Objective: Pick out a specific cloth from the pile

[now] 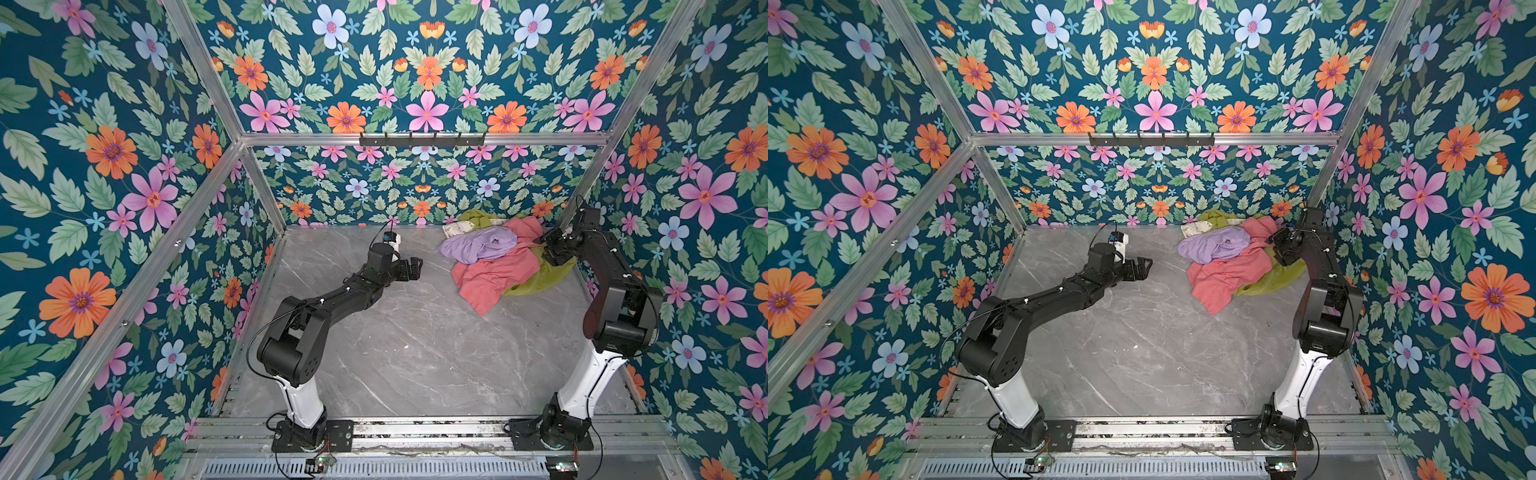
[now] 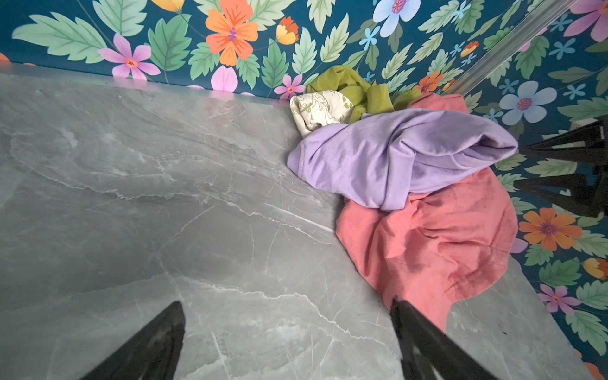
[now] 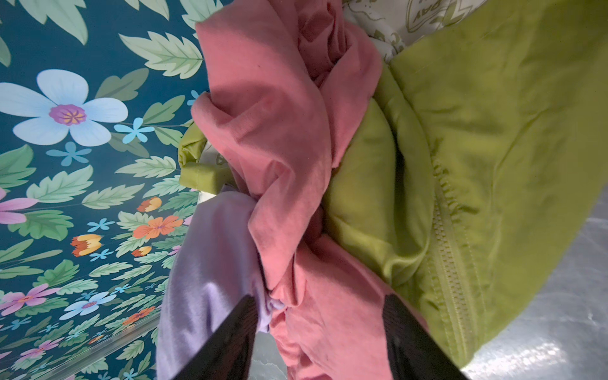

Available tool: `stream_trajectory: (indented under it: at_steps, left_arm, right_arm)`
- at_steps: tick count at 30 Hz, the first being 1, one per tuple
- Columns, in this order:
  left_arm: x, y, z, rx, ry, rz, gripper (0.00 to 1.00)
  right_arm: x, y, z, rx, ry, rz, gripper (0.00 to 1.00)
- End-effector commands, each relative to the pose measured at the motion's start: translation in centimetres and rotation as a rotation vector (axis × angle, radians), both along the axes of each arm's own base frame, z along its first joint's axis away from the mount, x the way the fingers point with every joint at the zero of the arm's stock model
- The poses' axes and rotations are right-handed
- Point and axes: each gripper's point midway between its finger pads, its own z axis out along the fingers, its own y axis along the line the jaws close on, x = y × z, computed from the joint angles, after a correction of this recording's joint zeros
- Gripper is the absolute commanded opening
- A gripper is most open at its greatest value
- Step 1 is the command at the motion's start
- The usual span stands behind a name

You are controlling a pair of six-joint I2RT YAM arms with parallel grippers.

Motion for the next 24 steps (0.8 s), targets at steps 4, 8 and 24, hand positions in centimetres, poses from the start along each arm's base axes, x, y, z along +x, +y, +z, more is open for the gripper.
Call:
stream_trajectory:
  at_steps: [4,8,24]
  left_arm:
    - [0.8,-1.1,0.5,-0.015,-0.016,-0.017,1.00]
    - [0.9,-1.5,0.1,-0.011,-0.010,-0.023,1.00]
    - [0.9,-2.1,-1.0,-0.014,0.011,-0.042,1.00]
  right_arm:
    - [0.9,-1.7,0.1,-0.114,0.025,0.008,0.61]
    - [2.6,-2.6,0.6,-0.190,0.000,0.058,0.57]
    - [8.3,-4.6,2.9,-0.378,-0.167,0.146,0.57]
